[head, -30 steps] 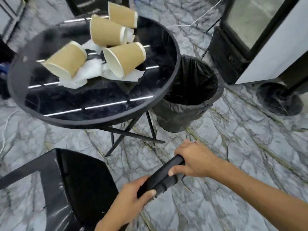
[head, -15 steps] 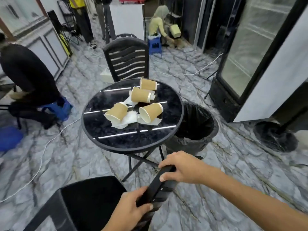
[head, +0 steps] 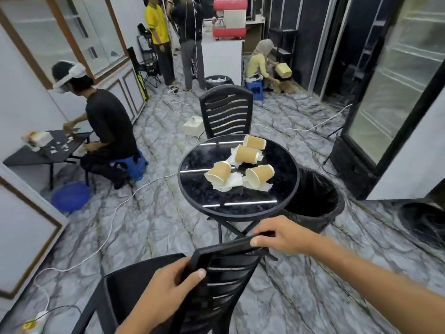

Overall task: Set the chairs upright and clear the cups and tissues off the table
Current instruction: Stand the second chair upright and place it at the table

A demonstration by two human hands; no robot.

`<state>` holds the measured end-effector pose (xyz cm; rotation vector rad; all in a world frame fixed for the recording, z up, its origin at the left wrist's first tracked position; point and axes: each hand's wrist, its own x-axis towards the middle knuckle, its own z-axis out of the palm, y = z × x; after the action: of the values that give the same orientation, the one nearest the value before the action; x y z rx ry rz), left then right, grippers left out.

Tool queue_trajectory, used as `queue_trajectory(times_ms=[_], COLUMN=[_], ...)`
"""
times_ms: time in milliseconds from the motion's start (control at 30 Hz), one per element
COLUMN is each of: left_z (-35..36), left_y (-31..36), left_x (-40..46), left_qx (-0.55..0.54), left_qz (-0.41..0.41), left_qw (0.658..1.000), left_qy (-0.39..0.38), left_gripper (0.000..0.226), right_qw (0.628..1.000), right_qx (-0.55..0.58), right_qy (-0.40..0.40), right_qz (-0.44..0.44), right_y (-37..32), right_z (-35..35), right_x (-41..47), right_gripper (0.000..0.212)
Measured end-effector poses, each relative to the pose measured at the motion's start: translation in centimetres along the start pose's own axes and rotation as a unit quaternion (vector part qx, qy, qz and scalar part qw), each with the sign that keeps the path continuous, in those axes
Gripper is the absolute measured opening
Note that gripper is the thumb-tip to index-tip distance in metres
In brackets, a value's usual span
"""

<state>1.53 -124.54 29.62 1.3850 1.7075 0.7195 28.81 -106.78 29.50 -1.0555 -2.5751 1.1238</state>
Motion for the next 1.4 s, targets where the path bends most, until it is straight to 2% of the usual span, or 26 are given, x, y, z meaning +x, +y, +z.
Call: queue_trajectory(times_ms=[67, 167, 267, 467, 633, 833, 1000, 1067, 1167, 1300, 1400], left_z=[-0.7, -2.0, -2.9, -0.8, 0.7, 1.0, 1.7, 2.5, 3.6, 5.1, 6.5], left_y=[1.9, 2.8, 2.0, 0.9, 0.1, -1.1, -1.0, -1.3, -1.8, -2.3, -3.5], left_x=[-0.1, -0.8, -3.0, -6.8, -8.9, -12.5, -15.2, -16.6, -18.4, -20.6, -22.8], left_qx=[0.025, 0.072, 0.051, 0.018, -0.018, 0.007, 0.030, 0.045, 0.052, 0.043, 0.071], left_qz=[0.018, 0.032, 0.026, 0.029, 0.003, 0.039, 0.018, -0.003, -0.021, -0.031, -0.045], left_qw=[0.999, 0.997, 0.998, 0.998, 0.988, 0.972, 0.974, 0.972, 0.973, 0.980, 0.975], left_qy=[0.015, -0.028, -0.033, 0.059, 0.157, 0.230, 0.222, 0.231, 0.222, 0.191, 0.204], left_gripper=[0.022, 0.030, 0.030, 0.014, 0.022, 0.028, 0.035, 0.028, 0.030, 0.028, 0.024], right_qw=[0.999, 0.992, 0.989, 0.977, 0.972, 0.964, 0.943, 0.938, 0.936, 0.935, 0.934], right_qx=[-0.033, -0.076, -0.086, -0.139, -0.160, -0.100, -0.105, -0.103, -0.085, -0.071, -0.088], right_qy=[-0.017, -0.037, -0.044, -0.073, -0.092, -0.074, -0.092, -0.123, -0.153, -0.161, -0.157], right_qz=[-0.031, -0.091, -0.116, -0.143, -0.147, -0.234, -0.303, -0.306, -0.306, -0.307, -0.309], right_y=[-2.6, -6.0, -7.6, -7.4, -6.5, -6.4, -6.1, -5.2, -4.1, -3.7, -4.5], right_z=[1.0, 2.9, 4.3, 3.2, 1.8, 3.9, 5.8, 6.3, 7.1, 8.5, 10.0], right_x=[0.5, 1.2, 1.4, 2.7, 6.2, 7.8, 6.9, 5.9, 3.9, 0.6, -1.3], right_gripper=[0.041, 0.047, 0.048, 0.060, 0.068, 0.056, 0.049, 0.047, 0.043, 0.044, 0.047])
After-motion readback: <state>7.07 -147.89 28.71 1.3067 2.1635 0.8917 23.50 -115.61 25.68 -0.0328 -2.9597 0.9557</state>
